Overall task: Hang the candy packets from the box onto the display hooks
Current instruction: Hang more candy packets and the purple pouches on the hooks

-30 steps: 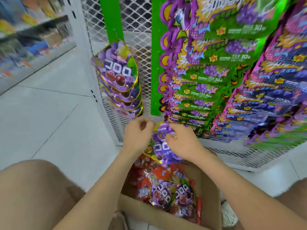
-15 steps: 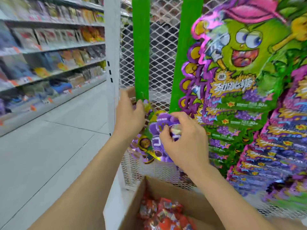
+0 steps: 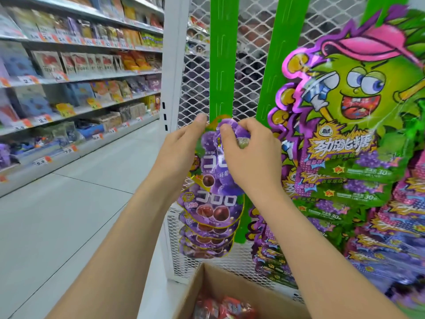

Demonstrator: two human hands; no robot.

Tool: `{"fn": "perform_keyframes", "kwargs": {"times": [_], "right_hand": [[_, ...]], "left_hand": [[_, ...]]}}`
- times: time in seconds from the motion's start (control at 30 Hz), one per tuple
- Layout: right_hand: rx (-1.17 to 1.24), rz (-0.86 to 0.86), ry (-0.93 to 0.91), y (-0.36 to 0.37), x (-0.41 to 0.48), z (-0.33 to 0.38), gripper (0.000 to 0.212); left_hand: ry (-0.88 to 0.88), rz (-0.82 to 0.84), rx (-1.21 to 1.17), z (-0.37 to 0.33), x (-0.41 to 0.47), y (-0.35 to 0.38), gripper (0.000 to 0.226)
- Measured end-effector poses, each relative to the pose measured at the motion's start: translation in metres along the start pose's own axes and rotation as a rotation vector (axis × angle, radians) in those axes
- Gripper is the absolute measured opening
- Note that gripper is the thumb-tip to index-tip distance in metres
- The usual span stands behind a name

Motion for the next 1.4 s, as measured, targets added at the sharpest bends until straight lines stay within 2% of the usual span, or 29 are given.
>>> {"fn": "perform_keyframes", "kwargs": {"times": [0.17, 0.4, 0.5, 0.63, 0.8, 0.93, 1.03, 1.17, 1.23, 1.3, 1.33, 1.4], "right_hand": [[0.014, 0.024, 0.045, -0.005, -0.003, -0.002, 0.045], [-0.016, 0.091, 0.068, -0.011, -0.008, -0.004, 0.043], [-0.010, 0.061, 0.077, -0.014, -0.009, -0.001, 0.046], [0.022, -0.004, 0.077, -0.017, -0.010, 0.006, 0.048], [-0.026, -0.041, 0.054, -0.021, -0.015, 0.016, 0.049], [-0.051, -0.015, 0.060, -0.020, -0.021, 0.012, 0.049], [-0.078, 0.022, 0.041, -0.018, -0.025, 0.006, 0.050], [-0.131, 0.140, 0.012, -0.015, -0.036, -0.006, 0.043], [-0.156, 0.167, -0.025, -0.017, -0.042, -0.008, 0.039], [-0.213, 0.148, -0.078, -0.023, -0.048, -0.007, 0.032], [-0.252, 0.111, -0.120, -0.028, -0.053, -0.008, 0.028], [-0.317, 0.038, -0.244, -0.041, -0.067, -0.010, 0.024]], "left_hand": [[0.127, 0.001, 0.094, -0.008, -0.008, 0.006, 0.025], [0.166, 0.052, 0.199, -0.011, -0.009, 0.005, 0.038], [0.154, 0.049, 0.200, -0.012, -0.010, 0.006, 0.046], [0.091, 0.020, 0.137, -0.013, -0.010, 0.006, 0.032], [0.126, 0.054, 0.145, -0.017, -0.012, 0.010, 0.036], [0.116, 0.065, 0.128, -0.015, -0.011, 0.010, 0.041], [0.116, 0.063, 0.156, -0.014, -0.012, 0.010, 0.035], [0.221, 0.016, 0.355, -0.010, -0.018, 0.012, 0.031], [0.324, -0.036, 0.571, -0.001, -0.023, 0.013, 0.027], [0.414, -0.101, 0.809, 0.011, -0.031, 0.016, 0.013], [0.432, -0.132, 0.904, 0.015, -0.037, 0.018, 0.016], [0.445, -0.178, 0.972, 0.024, -0.050, 0.024, 0.044]]}}
Point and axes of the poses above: each hand's wrist, its own x-axis towards the middle knuckle, its own y-axis out of the palm, z = x × y, the point moved 4 cm from there along x, towards the middle knuckle, and after that the axes turned 1 degree about y, right-handed, at the moved point
